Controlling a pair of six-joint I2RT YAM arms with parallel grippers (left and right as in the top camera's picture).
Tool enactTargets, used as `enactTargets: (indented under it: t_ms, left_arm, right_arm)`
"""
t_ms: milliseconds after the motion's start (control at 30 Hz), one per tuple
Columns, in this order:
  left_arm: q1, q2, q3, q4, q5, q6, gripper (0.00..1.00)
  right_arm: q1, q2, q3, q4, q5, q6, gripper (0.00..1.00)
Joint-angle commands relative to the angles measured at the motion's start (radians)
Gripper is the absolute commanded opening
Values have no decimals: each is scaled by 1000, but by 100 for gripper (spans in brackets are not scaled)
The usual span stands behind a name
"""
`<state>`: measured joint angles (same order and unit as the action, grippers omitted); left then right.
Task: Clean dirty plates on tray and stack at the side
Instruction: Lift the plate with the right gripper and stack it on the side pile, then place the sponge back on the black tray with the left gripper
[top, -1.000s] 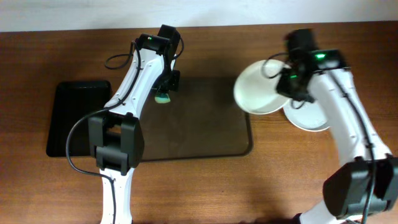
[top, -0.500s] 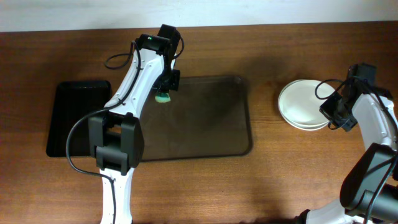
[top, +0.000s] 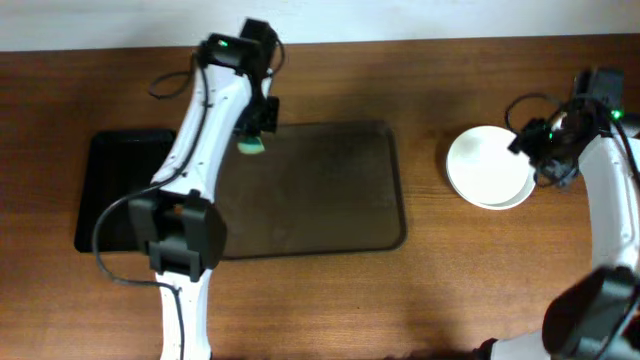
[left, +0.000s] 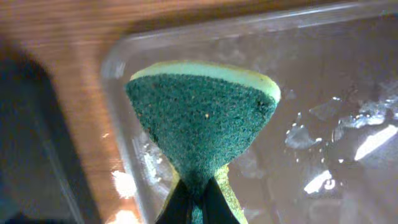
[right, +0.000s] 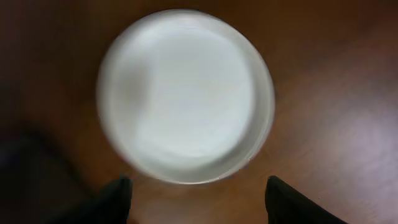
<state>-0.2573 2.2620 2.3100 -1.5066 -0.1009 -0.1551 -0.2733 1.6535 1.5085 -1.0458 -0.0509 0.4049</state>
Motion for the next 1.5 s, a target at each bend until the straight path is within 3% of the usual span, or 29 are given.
enactTargets:
  t_ms: [0,100,267,300,367,467,633,733,767,800,833,1000,1167,1200,1233,1467]
  left_arm:
    - [92,-150,55,-85,6,-17,1]
    - [222,-247,55,-180,-37,-32,1]
    - [440,-265,-57,-148,-54,-35,1]
    - [495,-265,-200,-51,-53,-35,1]
    - [520,-265,-319,38,-53,-35,1]
    - [535,-265,-635,333,-37,-35,1]
    - [535,-265,-850,583,-38,-35,5]
    - [535,-265,-863,594,-38,-35,37]
    - [535,-266,-863,594,-38,-35,53]
    - [535,-266,-861,594,-37,-35,87]
    - [535,-266,-848,594,-34,-35,99]
    - [534,-354,-611,468,0,-35,99]
    - [520,-563,-465,375,0,-35,99]
    - [520,-590,-465,375,0,-35,99]
    - [520,-599,-465,375,0,-35,99]
    - [520,-599,-465,375,0,-35,99]
  right_arm:
    - [120,-56,35,-16,-25,-35,70]
    - [267,-52,35,-6,-24,-35,70]
    - [374,-42,34,11,-20,-35,78]
    - [381,-41,34,13,-20,-35,78]
    - [381,-41,34,11,-21,-35,78]
    - [381,-41,34,-18,-21,-35,78]
    - [381,-41,34,-33,-21,-35,78]
    - [381,-41,34,-39,-21,-35,78]
    - [381,-41,34,-40,-21,-35,78]
    - [381,-41,34,-40,-21,-35,78]
    - [381,-41,34,-40,-21,-35,78]
    - [376,-55,61,-45,-17,-77,74]
    - [376,-144,328,-196,60,-144,75]
    - [376,-177,406,-254,101,-144,83]
    - [376,-205,454,-286,116,-144,98]
    - [378,-490,528,-317,108,-128,98]
